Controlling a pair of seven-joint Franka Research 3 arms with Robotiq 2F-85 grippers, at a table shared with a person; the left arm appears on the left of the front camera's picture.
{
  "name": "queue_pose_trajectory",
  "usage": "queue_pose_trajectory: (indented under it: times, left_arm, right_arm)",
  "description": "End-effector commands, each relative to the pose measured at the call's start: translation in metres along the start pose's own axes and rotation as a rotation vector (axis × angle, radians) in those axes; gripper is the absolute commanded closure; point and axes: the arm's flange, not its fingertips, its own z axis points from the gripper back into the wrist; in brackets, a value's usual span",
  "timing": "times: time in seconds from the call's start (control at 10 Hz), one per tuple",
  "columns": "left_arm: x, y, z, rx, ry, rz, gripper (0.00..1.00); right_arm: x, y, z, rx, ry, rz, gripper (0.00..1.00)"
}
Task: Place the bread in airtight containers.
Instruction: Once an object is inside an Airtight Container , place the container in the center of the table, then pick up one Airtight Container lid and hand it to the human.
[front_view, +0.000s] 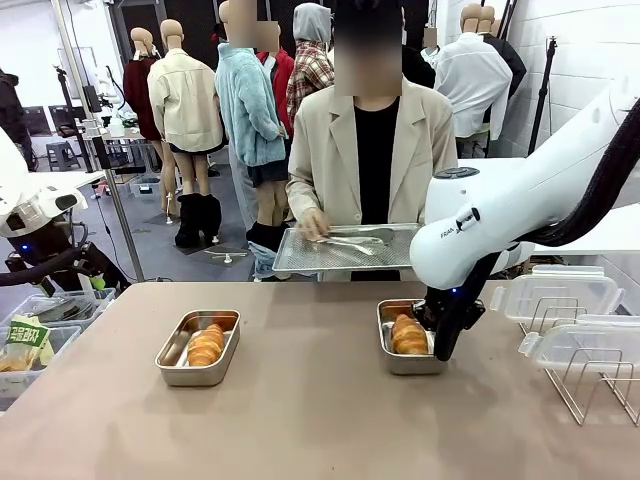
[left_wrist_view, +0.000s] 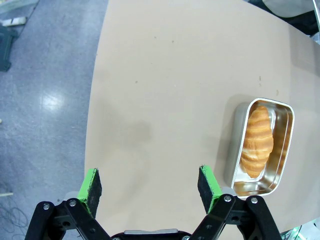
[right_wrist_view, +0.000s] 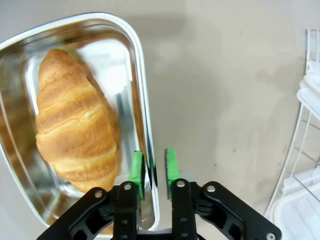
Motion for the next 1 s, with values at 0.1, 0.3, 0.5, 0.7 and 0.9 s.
queue_pose_trajectory:
  times: [0.1, 0.3, 0.5, 0.7, 0.9]
  left_arm:
    - [-0.001, 0.003, 0.002, 0.008, -0.001, -0.006, 0.0]
    - [-0.001, 0.003, 0.002, 0.008, -0.001, -0.006, 0.0]
    - [-0.001, 0.003, 0.002, 0.008, -0.001, -0.006, 0.0]
    - [-0.001, 0.003, 0.002, 0.008, -0.001, -0.006, 0.0]
    - [-0.001, 0.003, 0.002, 0.008, -0.001, -0.006, 0.0]
  right_arm:
    - [-0.008, 0.002, 0.018, -0.01, -0.046, -0.05, 0.0]
    - [-0.011, 0.003, 0.036, -0.015, -0.083, -0.052, 0.0]
    - [-0.015, -0.001, 0.062, 0.001, -0.1, -0.024, 0.0]
    - [-0.016, -0.008, 0.091, 0.025, -0.084, -0.009, 0.0]
    - [-0.028, -0.023, 0.128, 0.043, -0.119, 0.038, 0.0]
